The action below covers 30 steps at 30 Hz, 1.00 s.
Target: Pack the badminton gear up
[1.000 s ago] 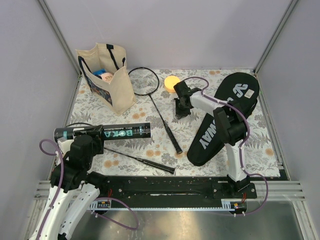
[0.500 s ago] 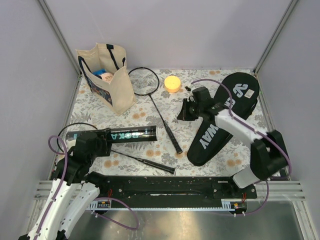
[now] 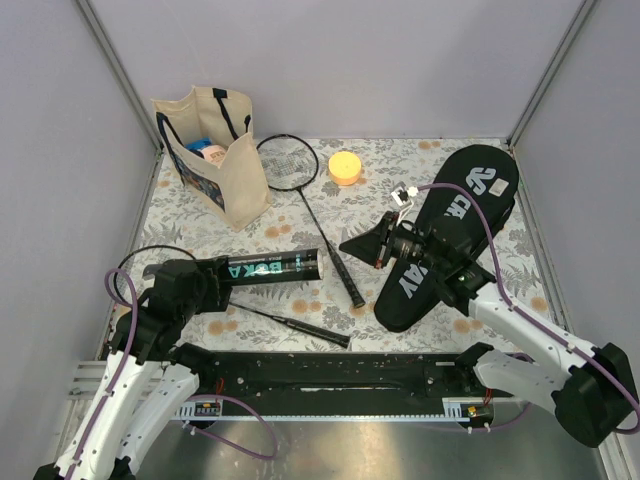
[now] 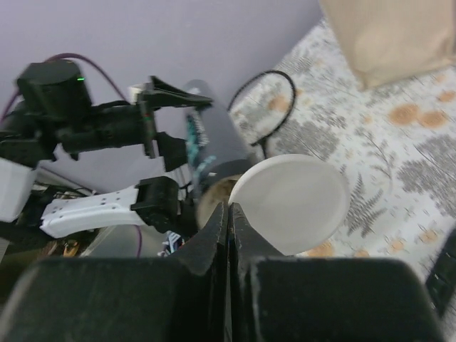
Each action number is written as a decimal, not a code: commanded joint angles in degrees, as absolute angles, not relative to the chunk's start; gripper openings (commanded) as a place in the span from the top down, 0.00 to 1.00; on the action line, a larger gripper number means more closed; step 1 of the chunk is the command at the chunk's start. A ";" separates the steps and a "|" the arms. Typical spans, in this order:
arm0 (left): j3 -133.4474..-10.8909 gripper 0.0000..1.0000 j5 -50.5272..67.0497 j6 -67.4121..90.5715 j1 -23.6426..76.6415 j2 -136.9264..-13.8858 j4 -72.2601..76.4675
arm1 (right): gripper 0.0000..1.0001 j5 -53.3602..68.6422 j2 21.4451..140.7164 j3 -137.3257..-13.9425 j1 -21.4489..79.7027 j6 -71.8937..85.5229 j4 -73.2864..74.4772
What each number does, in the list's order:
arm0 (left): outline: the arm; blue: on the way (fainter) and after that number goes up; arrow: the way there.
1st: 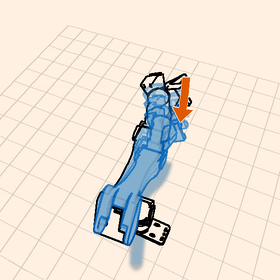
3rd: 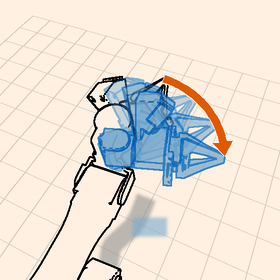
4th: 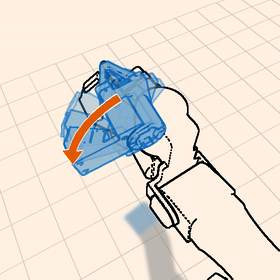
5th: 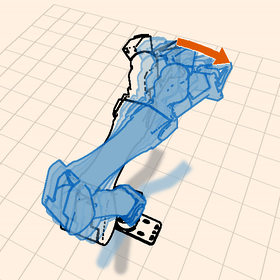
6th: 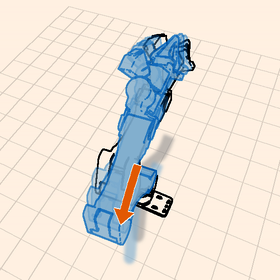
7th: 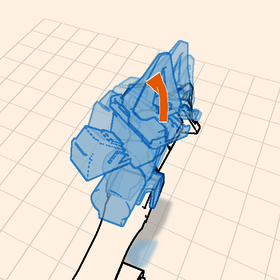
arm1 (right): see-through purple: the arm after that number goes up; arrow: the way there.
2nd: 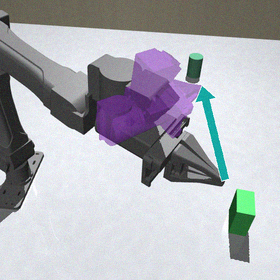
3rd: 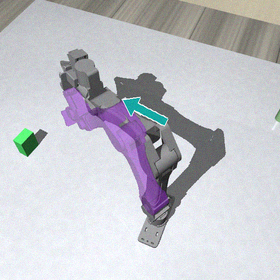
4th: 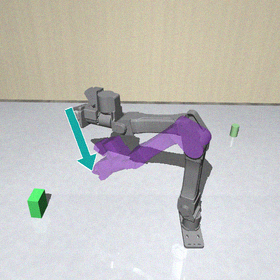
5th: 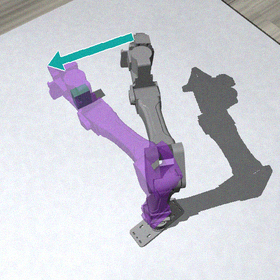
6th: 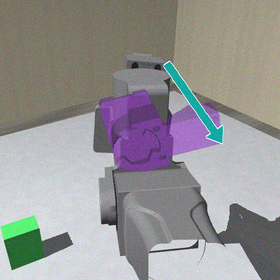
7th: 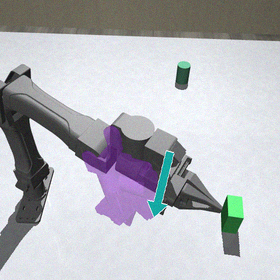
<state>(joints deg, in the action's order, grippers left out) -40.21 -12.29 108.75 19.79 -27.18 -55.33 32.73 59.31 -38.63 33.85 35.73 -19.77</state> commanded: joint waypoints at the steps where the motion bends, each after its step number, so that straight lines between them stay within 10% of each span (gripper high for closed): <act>1: -43.86 0.71 -11.69 110.21 19.69 -27.68 -50.45 | 1.00 33.75 55.02 -37.71 37.52 35.34 -28.13; 30: -43.59 0.74 -5.19 110.74 19.78 -26.98 -46.41 | 1.00 37.26 64.16 -34.72 43.68 43.06 -44.90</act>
<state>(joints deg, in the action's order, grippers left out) -41.15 -9.69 110.06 19.44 -27.83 -52.99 35.46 63.70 -35.79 43.09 40.64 -38.54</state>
